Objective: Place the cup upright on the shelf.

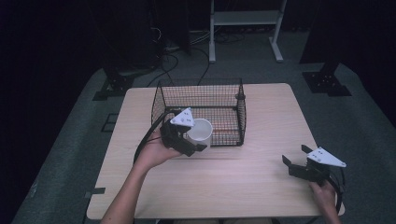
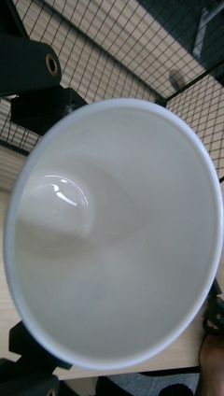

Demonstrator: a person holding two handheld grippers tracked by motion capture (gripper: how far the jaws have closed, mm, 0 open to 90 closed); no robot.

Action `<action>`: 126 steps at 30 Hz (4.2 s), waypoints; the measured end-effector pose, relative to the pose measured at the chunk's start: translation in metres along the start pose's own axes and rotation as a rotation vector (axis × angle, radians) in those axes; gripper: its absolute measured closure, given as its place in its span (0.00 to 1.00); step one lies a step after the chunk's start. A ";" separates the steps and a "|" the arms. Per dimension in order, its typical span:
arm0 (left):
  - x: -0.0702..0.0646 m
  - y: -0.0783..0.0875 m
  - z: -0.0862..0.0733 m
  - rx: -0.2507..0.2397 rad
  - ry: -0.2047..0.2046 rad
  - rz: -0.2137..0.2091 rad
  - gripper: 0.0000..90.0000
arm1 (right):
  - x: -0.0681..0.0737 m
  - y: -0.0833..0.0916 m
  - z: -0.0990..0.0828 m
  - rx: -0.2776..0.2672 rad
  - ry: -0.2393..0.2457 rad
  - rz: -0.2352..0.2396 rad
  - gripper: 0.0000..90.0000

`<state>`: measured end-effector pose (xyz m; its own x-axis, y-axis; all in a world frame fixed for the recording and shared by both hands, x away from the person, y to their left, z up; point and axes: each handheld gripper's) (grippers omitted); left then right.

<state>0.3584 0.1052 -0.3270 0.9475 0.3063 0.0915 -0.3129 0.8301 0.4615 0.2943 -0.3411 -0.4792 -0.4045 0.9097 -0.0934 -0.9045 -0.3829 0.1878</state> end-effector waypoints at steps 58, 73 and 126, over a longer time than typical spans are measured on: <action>0.091 -0.033 0.042 0.060 0.027 0.055 0.24 | 0.000 0.000 0.000 -0.003 0.004 0.005 0.15; 0.109 -0.050 0.029 0.085 0.066 0.064 0.24 | 0.000 0.000 0.000 -0.005 0.002 0.007 0.15; 0.134 -0.096 -0.007 0.113 0.139 0.055 0.24 | 0.000 0.001 0.000 -0.011 0.003 0.011 0.15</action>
<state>0.5145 0.0696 -0.3649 0.9087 0.4174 -0.0001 -0.3469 0.7554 0.5559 0.2935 -0.3416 -0.4792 -0.4149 0.9049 -0.0946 -0.9014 -0.3946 0.1785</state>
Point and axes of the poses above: each handheld gripper's, and its own axes: y roughly backward along the jaws, z roughly out of its top, x roughly to its left, and after that the axes turned 13 degrees about -x, right-handed
